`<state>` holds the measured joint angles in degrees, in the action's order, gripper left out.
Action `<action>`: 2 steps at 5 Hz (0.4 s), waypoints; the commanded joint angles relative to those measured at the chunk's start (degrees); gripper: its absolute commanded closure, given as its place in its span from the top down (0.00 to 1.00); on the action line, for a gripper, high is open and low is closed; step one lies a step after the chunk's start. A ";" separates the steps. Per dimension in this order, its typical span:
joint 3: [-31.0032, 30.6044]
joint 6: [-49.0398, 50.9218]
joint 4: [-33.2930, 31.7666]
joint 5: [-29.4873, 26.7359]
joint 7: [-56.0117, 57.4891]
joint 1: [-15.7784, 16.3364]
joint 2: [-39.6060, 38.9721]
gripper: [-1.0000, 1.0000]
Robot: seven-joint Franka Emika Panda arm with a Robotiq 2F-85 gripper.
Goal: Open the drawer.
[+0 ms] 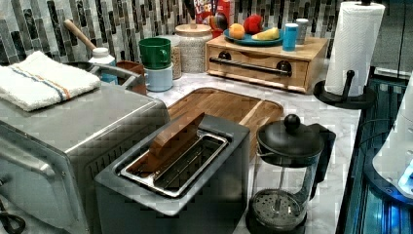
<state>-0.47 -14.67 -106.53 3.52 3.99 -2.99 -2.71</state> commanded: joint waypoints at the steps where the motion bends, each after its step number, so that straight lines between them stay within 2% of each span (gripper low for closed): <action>1: -0.80 -0.06 0.01 0.05 0.08 -0.26 -0.22 1.00; 2: -0.76 -0.06 0.01 0.05 0.08 -0.21 -0.22 1.00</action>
<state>-0.82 -15.05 -107.32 3.84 4.01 -3.61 -3.50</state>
